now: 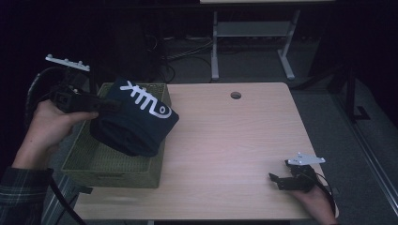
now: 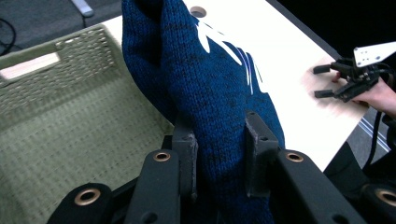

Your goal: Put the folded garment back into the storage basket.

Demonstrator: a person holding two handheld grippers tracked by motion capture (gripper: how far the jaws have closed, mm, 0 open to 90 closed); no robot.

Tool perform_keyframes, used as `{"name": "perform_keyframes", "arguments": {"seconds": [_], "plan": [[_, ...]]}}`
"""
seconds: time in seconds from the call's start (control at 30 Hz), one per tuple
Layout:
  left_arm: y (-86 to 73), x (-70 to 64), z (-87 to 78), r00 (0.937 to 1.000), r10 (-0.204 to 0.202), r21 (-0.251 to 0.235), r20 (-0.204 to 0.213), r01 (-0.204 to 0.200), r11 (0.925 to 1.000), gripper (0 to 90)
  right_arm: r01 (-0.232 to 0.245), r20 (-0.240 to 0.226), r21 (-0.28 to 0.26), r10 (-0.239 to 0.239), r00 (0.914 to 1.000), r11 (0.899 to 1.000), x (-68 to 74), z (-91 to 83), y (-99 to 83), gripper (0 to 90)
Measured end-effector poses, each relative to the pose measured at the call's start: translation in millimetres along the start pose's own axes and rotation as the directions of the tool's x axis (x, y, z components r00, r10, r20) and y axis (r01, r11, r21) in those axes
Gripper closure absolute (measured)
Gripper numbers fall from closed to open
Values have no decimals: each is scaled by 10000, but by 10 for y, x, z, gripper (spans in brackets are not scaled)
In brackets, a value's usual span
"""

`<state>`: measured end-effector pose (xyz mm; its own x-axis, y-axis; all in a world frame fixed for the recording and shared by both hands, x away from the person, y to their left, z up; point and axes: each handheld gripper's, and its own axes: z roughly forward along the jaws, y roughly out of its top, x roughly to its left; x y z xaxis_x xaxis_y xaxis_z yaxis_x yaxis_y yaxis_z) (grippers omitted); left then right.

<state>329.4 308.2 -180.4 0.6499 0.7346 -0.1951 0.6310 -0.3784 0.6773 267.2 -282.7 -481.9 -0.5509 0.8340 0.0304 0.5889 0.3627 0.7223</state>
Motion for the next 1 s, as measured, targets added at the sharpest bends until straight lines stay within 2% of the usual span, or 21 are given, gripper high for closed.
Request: {"name": "perform_keyframes", "arguments": {"seconds": [0.37, 0.57, 1.0], "plan": [[-209, 242, -127, 9963, -747, -139, -422, 742, 9971, 707, -19, 11, 0, 19, 10000, 10000, 0, 1, 1, 140], [-354, 364, -54, 9915, -1209, -42, -479, 1209, 9927, 707, -32, 16, 3, 32, 10000, 10000, 1, 1, 1, 140], [-612, 586, 65, 9792, -1914, 76, -671, 1923, 9813, 706, -11, 3, -3, 11, 10000, 10000, -1, 2, 1, 140]]}}
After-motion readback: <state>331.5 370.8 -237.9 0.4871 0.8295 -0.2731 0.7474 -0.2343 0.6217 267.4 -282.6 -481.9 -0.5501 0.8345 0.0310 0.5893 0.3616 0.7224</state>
